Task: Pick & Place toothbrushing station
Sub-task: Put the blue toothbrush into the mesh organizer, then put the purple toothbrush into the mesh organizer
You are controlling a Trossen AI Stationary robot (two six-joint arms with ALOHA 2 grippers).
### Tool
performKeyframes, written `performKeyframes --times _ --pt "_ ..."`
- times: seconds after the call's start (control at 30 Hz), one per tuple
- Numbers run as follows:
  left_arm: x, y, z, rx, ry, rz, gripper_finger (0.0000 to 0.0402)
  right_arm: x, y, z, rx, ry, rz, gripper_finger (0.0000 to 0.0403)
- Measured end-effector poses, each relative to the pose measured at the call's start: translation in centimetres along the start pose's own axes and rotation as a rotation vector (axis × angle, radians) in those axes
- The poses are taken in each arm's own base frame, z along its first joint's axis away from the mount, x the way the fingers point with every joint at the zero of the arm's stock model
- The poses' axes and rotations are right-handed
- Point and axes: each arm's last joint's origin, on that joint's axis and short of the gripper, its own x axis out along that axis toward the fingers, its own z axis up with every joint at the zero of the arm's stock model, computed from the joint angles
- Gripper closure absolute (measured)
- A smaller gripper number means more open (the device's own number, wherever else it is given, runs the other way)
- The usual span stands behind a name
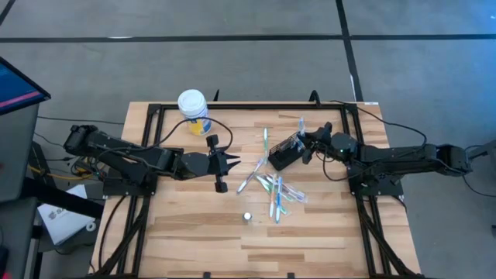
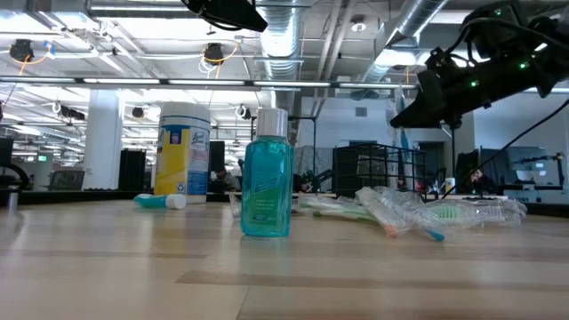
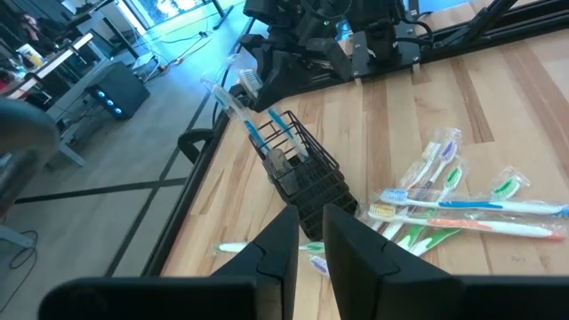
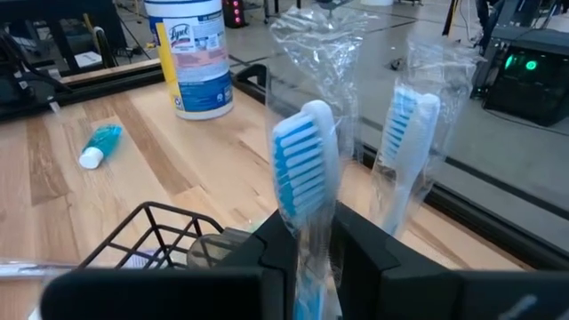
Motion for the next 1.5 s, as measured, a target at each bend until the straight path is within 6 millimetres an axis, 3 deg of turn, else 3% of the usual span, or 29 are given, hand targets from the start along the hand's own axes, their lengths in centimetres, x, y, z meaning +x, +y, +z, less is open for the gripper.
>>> performKeyframes --times 0.63,0.93,1.17,1.5 --pt "0.0 0.0 0.0 0.000 0.000 -0.001 0.0353 0.1 -0.4 0.0 -0.001 0.004 -0.022 0.0350" --pt "0.0 0.0 0.0 0.000 0.000 -0.001 0.0353 0.1 -0.4 0.0 -0.008 0.004 -0.022 0.0296" --pt "0.0 0.0 0.0 0.001 0.000 -0.001 0.0353 -1.0 -0.6 1.1 -0.020 -0.072 -0.015 0.0264" --pt "0.0 0.0 0.0 0.003 0.001 -0.001 0.0353 -2.9 -1.3 2.1 -0.034 -0.144 -0.011 0.0259"
